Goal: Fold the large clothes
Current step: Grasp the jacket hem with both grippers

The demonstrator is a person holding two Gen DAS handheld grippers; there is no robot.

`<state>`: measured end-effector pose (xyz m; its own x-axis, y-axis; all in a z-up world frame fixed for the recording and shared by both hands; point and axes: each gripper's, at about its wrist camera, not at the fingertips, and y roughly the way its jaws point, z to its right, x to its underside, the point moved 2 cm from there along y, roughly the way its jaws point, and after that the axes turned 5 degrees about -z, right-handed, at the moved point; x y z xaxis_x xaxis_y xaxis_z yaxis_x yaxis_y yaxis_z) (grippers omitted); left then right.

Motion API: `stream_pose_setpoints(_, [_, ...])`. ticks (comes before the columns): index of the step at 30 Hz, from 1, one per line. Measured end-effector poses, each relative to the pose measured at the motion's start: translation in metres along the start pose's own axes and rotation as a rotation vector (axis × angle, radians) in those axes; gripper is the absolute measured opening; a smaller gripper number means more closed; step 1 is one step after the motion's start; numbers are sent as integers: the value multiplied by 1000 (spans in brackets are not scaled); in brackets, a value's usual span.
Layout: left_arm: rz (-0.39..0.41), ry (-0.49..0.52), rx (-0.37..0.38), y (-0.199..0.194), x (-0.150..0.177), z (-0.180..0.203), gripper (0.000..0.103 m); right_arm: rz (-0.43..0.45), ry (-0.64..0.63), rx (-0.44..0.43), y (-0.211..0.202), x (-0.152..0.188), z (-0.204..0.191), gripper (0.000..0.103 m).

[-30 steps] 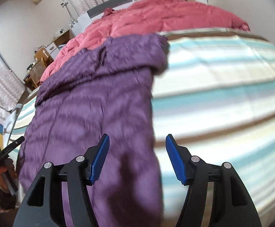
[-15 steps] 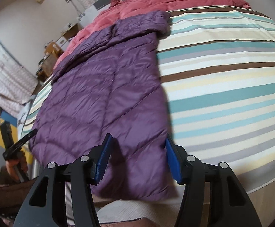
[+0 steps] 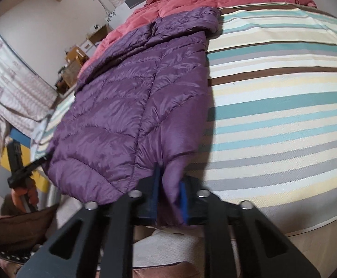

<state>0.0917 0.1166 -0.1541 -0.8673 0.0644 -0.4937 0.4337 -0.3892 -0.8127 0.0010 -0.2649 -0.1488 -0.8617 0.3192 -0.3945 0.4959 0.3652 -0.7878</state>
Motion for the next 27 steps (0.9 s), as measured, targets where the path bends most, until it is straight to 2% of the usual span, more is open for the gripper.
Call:
stream_pose_setpoints(4, [24,32,-2,-15,3,6,8,20,-10,-19,-12,-1,-1,7])
stream_pose_setpoints(15, [34,70,9,-40,8,14,7,75,-46,-60,-47,2,-3,5])
stream_pose_setpoints(27, [41,88,1,-49,8,21,7,100,-72,-72,-57,-3,-4,5])
